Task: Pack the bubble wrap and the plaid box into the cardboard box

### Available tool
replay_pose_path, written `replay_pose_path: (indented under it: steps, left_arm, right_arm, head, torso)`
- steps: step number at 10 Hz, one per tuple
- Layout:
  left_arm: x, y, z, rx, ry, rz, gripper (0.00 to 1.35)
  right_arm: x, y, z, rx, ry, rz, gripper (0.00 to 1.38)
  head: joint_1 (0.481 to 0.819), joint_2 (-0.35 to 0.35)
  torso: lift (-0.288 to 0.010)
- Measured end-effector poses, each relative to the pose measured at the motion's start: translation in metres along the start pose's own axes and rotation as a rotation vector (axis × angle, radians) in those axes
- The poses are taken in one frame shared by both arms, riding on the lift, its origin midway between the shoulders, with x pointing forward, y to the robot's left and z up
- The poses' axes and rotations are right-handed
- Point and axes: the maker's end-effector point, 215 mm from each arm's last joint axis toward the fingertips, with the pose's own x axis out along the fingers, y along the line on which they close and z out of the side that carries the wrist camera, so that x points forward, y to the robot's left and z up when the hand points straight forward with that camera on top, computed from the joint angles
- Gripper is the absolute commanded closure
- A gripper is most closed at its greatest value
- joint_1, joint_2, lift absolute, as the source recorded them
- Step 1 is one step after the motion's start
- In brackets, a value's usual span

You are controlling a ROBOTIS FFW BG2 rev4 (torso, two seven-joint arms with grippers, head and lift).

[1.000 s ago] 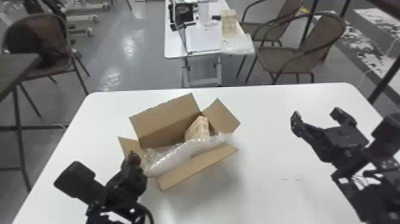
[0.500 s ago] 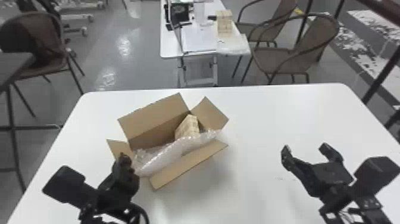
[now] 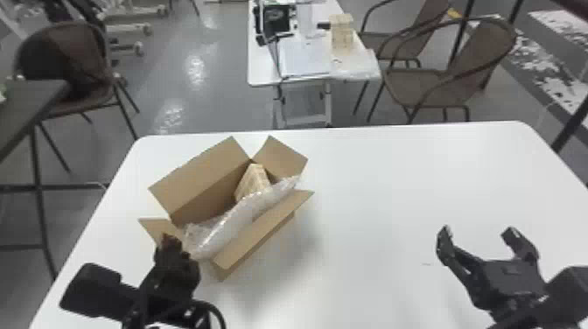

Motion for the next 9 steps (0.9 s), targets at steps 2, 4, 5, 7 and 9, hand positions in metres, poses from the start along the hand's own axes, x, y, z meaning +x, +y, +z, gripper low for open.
replay_pose_path:
  steps: [2, 4, 5, 7, 9]
  left_arm:
    - [-0.005, 0.018, 0.016, -0.036, -0.101, 0.083, 1.22]
    - [-0.01, 0.031, 0.028, -0.055, -0.177, 0.144, 1.22]
    - [-0.013, 0.04, 0.032, -0.07, -0.205, 0.175, 1.22]
    - [-0.021, 0.064, 0.036, -0.102, -0.256, 0.261, 1.22]
    - [-0.033, 0.088, 0.05, -0.114, -0.336, 0.35, 1.22]
  right_arm:
    - [-0.001, 0.001, -0.001, 0.004, 0.0, -0.001, 0.12]
    - [-0.002, 0.001, -0.002, 0.012, 0.001, -0.003, 0.12]
    - [-0.002, 0.0, -0.004, 0.018, 0.003, -0.005, 0.12]
    - [-0.002, 0.0, -0.006, 0.026, 0.007, -0.006, 0.12]
    - [-0.003, 0.0, -0.007, 0.029, 0.012, -0.006, 0.12]
  head:
    - [0.695, 0.146]
    - [0.695, 0.164]
    - [0.695, 0.174]
    - [0.695, 0.2]
    - [0.695, 0.228]
  torso:
    - [-0.098]
    - [-0.098]
    - [-0.098]
    - [-0.098]
    - [-0.098]
